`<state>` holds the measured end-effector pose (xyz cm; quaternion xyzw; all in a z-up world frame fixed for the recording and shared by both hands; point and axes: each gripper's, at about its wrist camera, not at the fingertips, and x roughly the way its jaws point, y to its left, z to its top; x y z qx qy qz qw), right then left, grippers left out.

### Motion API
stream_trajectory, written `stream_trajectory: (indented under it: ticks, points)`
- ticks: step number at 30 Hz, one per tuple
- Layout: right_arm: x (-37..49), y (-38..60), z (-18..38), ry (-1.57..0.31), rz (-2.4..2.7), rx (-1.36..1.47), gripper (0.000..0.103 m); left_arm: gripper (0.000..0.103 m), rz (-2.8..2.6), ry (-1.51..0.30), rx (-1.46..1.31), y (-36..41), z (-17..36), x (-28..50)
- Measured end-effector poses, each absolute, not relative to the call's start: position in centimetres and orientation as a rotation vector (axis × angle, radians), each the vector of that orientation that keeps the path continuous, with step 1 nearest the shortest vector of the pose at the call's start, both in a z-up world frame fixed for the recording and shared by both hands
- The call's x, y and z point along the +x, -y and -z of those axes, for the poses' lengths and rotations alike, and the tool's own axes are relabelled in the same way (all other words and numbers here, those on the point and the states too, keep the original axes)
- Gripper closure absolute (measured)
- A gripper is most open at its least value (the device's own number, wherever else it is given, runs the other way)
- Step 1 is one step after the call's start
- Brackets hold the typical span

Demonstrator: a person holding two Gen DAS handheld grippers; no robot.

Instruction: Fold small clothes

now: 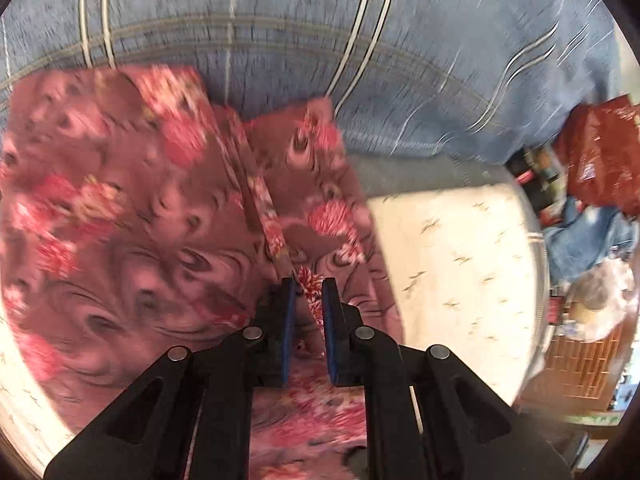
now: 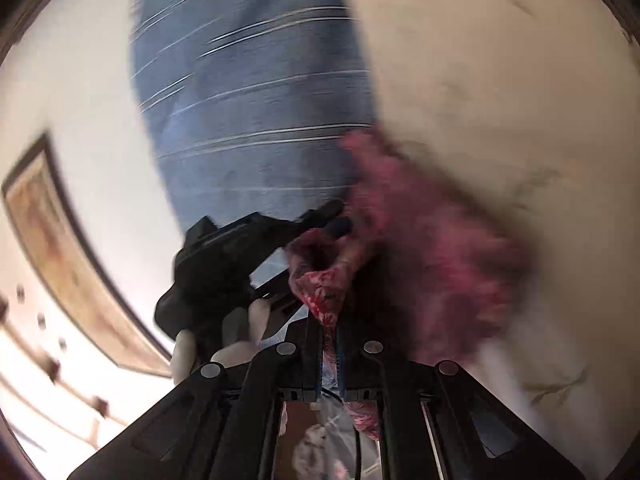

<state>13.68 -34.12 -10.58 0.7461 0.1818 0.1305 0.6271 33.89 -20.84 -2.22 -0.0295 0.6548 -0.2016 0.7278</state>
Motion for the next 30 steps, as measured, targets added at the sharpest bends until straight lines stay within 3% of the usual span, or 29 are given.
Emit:
stream_trajectory:
  ticks: [5, 7, 8, 9, 12, 13, 14, 16, 20, 25, 27, 29, 30]
  points:
    - [12.9, 34.4, 9.1, -0.484, -0.157, 1.582, 0.086, 0.089, 0.467, -1.345, -0.219, 17.0, -1.0, 33.4]
    - [11.2, 35.4, 8.4, -0.424, -0.056, 1.564, 0.081, 0.073, 0.416, -1.288, -0.288, 13.6, -2.5, 33.3]
    - [10.7, 35.6, 7.9, -0.391, -0.013, 1.543, 0.077, 0.052, 0.391, -1.261, -0.329, 12.0, -2.8, 33.2]
    - [10.0, 36.2, 7.0, -0.347, 0.024, 1.505, 0.076, 0.039, 0.364, -1.222, -0.379, 9.7, -3.4, 32.9]
    - [10.3, 37.5, 2.9, -0.263, 0.004, 1.372, 0.069, 0.036, 0.305, -1.159, -0.458, 4.3, -3.2, 31.9]
    - [11.3, 37.8, 1.9, -0.271, -0.028, 1.334, 0.057, 0.036, 0.284, -1.166, -0.472, 3.0, -2.4, 31.6]
    - [14.0, 38.0, 0.5, -0.321, -0.093, 1.260, 0.037, 0.036, 0.272, -1.182, -0.498, 1.8, -1.4, 31.5]
    - [18.7, 37.7, -0.2, -0.456, -0.173, 1.162, 0.028, 0.036, 0.287, -1.224, -0.556, 0.7, 0.3, 31.2]
    - [27.3, 36.7, 2.3, -0.733, -0.214, 1.072, 0.028, 0.036, 0.344, -1.275, -0.653, 0.0, 3.6, 30.3]
    - [31.8, 32.6, 2.4, -0.845, -0.295, 0.812, 0.031, 0.036, 0.383, -1.252, -0.662, -0.6, 4.0, 30.0]
    - [32.6, 29.4, 1.4, -0.930, -0.342, 0.578, 0.056, 0.036, 0.390, -1.241, -0.668, -1.5, 3.5, 29.9]
    - [32.4, 27.1, 0.3, -0.956, -0.313, 0.368, 0.095, 0.036, 0.388, -1.222, -0.662, -2.3, 2.9, 29.7]
    - [31.9, 26.7, -0.6, -0.934, -0.337, 0.338, 0.094, 0.036, 0.393, -1.208, -0.662, -2.6, 2.4, 29.5]
